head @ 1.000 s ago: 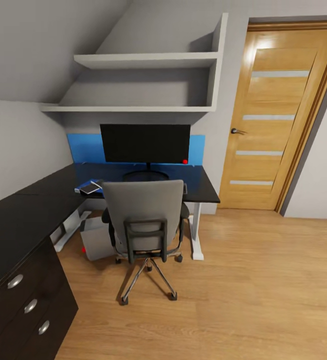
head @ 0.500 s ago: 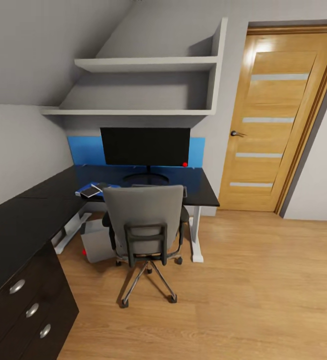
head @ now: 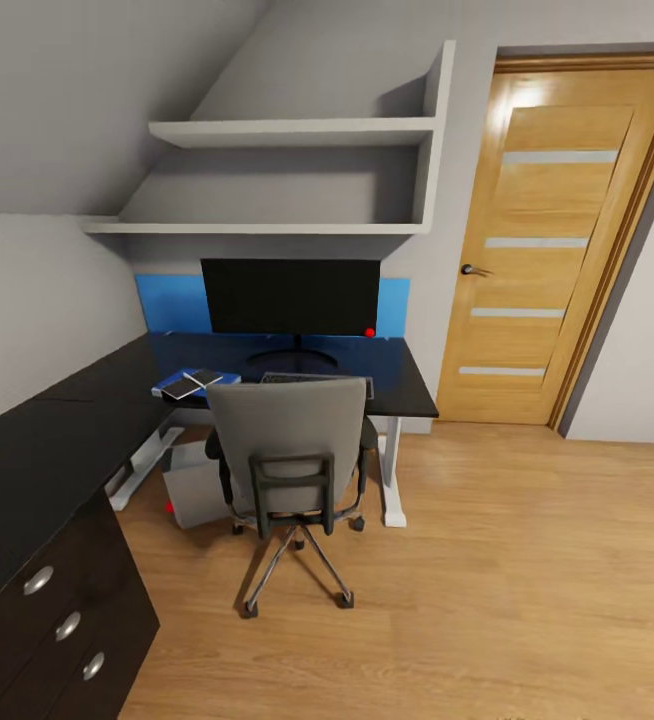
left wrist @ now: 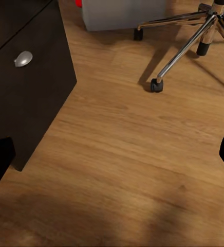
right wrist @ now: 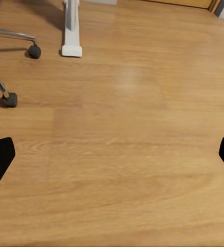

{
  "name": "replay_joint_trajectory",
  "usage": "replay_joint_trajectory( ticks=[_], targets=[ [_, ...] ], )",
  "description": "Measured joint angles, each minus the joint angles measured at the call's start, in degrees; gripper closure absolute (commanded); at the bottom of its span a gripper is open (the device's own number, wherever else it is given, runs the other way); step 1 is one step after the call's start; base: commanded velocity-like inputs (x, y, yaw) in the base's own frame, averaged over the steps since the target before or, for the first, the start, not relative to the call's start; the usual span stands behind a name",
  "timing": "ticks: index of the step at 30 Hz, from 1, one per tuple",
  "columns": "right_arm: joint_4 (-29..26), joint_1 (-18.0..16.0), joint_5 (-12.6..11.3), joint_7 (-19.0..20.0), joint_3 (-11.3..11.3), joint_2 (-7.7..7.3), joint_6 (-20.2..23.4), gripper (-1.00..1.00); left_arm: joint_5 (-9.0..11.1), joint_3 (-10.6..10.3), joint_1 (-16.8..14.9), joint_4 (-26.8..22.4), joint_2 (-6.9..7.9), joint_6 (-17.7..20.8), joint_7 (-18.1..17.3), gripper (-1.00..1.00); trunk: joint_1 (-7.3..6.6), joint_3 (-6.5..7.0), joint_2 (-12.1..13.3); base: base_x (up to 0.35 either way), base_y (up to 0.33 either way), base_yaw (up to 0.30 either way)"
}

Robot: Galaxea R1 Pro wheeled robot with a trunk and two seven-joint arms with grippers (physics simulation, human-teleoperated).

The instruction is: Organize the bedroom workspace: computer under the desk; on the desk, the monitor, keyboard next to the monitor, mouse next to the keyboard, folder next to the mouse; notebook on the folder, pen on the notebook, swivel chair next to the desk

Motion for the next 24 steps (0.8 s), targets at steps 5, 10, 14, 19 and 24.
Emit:
replay_joint_trajectory(
  ticks=[5, 10, 14, 19, 24],
  targets=[
    [0.00, 0.00, 0.00, 0.07, -1.71, -0.06, 0.00, -1.00, 0.00, -0.01, 0.00, 0.00, 0.01, 0.00, -0.02, -1.00, -1.10, 0.47, 2.01, 0.000, 0.000, 0.000],
    [0.00, 0.00, 0.00, 0.15, -2.12, -0.13, 0.00, -1.00, -0.01, -0.02, 0.00, 0.00, 0.00, 0.00, 0.02, -1.00, -2.20, 0.92, 4.01, 0.000, 0.000, 0.001],
    [0.00, 0.00, 0.11, 0.29, -2.10, -0.02, 0.01, -1.00, 0.07, 0.02, 0.00, 0.06, -0.11, 0.00, 0.32, -1.00, -3.08, 1.37, 5.61, 0.000, 0.000, 0.035],
    [0.06, 0.00, 0.24, 0.43, -1.98, 0.24, 0.00, -1.00, 0.13, 0.03, 0.00, 0.08, -0.24, 0.00, 0.43, -1.00, -4.17, 2.21, 7.62, 0.000, 0.000, 0.005],
    [0.35, 0.01, 0.24, 0.38, -2.06, 0.05, 0.10, -1.00, 0.08, 0.03, 0.00, 0.09, -0.34, 0.00, 0.38, -1.00, -4.40, 2.39, 8.04, 0.000, 0.000, 0.000]
  ],
)
